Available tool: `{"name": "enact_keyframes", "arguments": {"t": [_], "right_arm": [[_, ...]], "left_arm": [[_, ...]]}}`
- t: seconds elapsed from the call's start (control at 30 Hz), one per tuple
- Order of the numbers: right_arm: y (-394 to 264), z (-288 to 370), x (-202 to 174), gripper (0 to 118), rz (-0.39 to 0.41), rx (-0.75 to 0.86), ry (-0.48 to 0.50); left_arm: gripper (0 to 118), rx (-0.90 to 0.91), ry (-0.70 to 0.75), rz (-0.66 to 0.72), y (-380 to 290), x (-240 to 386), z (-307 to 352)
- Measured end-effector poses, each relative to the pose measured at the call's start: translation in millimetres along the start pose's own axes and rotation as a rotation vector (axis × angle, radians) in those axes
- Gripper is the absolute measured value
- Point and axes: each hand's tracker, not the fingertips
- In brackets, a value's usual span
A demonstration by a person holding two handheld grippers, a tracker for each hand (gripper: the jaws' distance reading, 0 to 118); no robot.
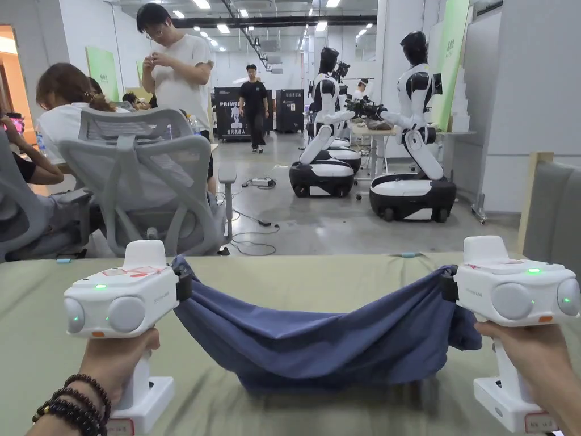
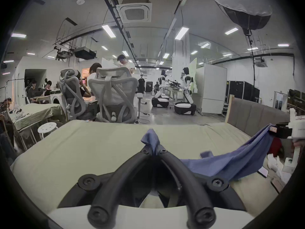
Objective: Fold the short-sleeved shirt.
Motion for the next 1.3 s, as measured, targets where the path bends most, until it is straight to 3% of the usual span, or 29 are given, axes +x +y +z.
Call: {"name": "enact_keyframes", "arguments": {"t": [0.3, 0.5, 0.73, 0.8, 0.83, 0.87, 0.9, 0.93, 0.97, 1.0, 1.03, 1.17, 1.2, 1.23, 1.27, 1.3], "right_arm": [[-139.7, 95.2, -7.9, 4, 0.014, -0.210, -0.004], [-199.8, 94.4, -14.8, 4, 0.018, -0.378, -0.013], [-218.3, 78.8, -12.6, 4, 0.034, -0.444, -0.023], [-218.7, 82.7, -9.6, 12, 0.020, -0.441, -0.019], [-217.8, 87.0, -9.6, 28, 0.005, -0.425, -0.018], [-216.3, 92.4, -10.4, 61, -0.001, -0.398, -0.024], [-214.6, 97.9, -9.8, 104, 0.003, -0.381, -0.028], [-212.7, 101.5, -10.2, 118, 0.009, -0.370, -0.034], [-209.8, 106.0, -10.9, 116, 0.004, -0.348, -0.037], [-205.6, 113.1, -12.3, 111, -0.015, -0.305, -0.027], [-198.3, 117.3, -12.1, 109, -0.031, -0.276, -0.017], [-177.4, 126.3, -17.7, 96, -0.048, -0.236, -0.005], [-176.1, 124.9, -18.5, 82, -0.045, -0.229, 0.006], [-172.2, 125.4, -21.1, 61, -0.042, -0.224, 0.013], [-169.3, 125.3, -24.0, 27, -0.037, -0.218, 0.016], [-166.9, 125.1, -27.1, 8, -0.033, -0.211, 0.016]], "left_arm": [[1, -0.229, -0.020, 0.012, -113.7, -4.8, 108.4], [1, -0.385, 0.022, -0.013, -171.5, 2.6, 109.5], [1, -0.461, 0.072, -0.011, -194.6, 6.0, 94.9], [1, -0.472, 0.074, 0.002, -195.0, 5.2, 95.6], [4, -0.474, 0.074, 0.006, -193.7, 4.7, 97.1], [13, -0.473, 0.076, 0.015, -191.4, 3.3, 100.6], [45, -0.467, 0.075, 0.018, -187.0, 3.2, 104.3], [77, -0.454, 0.070, 0.025, -182.9, 2.8, 108.0], [117, -0.445, 0.052, 0.021, -176.8, 3.2, 112.6], [118, -0.424, 0.031, 0.015, -174.7, 1.6, 114.6], [110, -0.396, 0.021, 0.014, -169.8, 2.4, 120.0], [105, -0.320, 0.031, 0.040, -149.5, 1.2, 139.0], [96, -0.306, 0.031, 0.040, -146.8, -1.1, 141.1], [77, -0.281, 0.041, 0.039, -145.0, -2.5, 142.9], [33, -0.269, 0.052, 0.036, -142.8, 1.1, 142.5], [0, -0.265, 0.049, 0.034, -142.0, -0.1, 142.8]]}}
